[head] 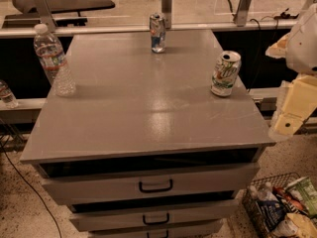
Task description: Knock water bottle over
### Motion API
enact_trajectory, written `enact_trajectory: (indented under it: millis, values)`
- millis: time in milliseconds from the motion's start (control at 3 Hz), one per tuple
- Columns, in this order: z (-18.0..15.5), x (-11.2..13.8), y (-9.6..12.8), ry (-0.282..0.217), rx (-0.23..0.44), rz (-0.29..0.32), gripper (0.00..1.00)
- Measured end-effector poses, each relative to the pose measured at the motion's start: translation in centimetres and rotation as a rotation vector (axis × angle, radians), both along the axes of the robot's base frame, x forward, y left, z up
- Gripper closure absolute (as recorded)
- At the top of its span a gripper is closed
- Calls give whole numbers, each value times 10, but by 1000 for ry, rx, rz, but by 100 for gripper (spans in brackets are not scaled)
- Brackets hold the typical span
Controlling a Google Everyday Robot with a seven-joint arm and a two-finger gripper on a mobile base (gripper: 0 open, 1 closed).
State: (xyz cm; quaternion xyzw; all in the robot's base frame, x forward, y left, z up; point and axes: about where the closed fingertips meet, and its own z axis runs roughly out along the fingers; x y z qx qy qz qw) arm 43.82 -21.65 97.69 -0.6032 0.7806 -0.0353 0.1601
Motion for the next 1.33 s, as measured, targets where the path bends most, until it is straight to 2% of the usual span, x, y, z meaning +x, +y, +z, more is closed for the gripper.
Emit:
enact_trajectory:
  millis: [333, 667, 1000, 1333]
  values:
    - [0, 0, 0, 0, 0, 0, 0]
    - [-14, 15, 31, 6, 86, 39, 0]
    - [-21, 46, 92, -7, 200, 118, 0]
    - [-11, 78, 172, -67, 315, 211, 0]
